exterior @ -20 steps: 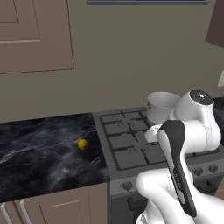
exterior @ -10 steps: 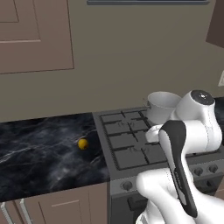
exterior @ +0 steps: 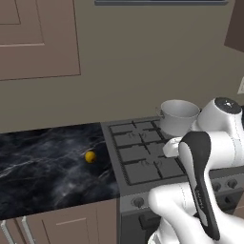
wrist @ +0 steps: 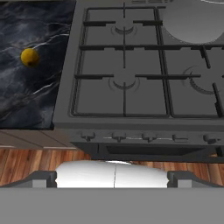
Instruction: Turn on the burner for the pot on the stove. Wait thirty seconds for the pot to heat up. Then add the lemon to the pot.
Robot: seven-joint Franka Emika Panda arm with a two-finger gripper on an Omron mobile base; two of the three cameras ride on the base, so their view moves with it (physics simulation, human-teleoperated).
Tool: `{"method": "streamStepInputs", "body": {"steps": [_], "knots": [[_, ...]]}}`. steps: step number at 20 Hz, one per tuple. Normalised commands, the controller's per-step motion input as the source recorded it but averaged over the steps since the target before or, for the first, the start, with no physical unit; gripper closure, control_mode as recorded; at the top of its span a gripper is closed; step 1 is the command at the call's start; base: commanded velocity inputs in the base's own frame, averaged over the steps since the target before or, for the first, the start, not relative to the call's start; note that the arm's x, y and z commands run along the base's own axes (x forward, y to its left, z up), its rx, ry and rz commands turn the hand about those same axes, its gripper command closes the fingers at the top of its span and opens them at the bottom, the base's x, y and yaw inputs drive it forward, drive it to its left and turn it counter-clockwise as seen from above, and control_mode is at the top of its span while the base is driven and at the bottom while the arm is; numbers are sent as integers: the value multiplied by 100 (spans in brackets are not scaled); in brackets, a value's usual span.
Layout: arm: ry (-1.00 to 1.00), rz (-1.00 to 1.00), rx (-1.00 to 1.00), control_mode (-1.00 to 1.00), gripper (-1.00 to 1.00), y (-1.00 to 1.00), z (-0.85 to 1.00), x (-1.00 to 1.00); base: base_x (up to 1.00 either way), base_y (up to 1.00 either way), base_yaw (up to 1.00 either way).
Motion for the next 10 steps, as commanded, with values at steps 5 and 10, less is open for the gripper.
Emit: {"method": "streamStepInputs", "body": {"steps": [5,10], "knots": [[-2,0,0,-100,-100,0,0,0,0,0,0],[0,0,0,-100,-100,0,0,0,0,0,0]]}}
